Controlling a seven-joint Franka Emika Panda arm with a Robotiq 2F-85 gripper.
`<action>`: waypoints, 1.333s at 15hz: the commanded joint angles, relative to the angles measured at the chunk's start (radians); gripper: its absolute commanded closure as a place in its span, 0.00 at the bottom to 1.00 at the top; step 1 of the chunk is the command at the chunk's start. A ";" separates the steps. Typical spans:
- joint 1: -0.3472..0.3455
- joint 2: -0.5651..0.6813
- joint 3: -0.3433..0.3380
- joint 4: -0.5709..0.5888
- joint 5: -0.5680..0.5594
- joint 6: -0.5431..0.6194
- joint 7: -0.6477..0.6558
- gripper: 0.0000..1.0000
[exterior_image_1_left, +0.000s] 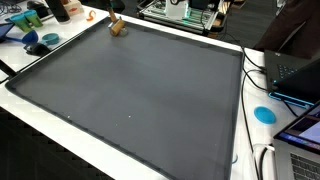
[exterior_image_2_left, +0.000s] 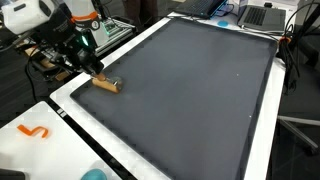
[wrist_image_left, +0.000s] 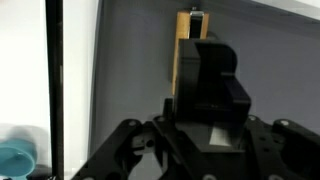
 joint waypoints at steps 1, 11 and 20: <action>0.004 0.038 0.021 -0.002 0.017 -0.009 0.025 0.75; 0.016 0.101 0.039 0.015 0.073 -0.118 0.007 0.75; 0.001 0.150 0.042 0.015 0.181 -0.120 -0.041 0.75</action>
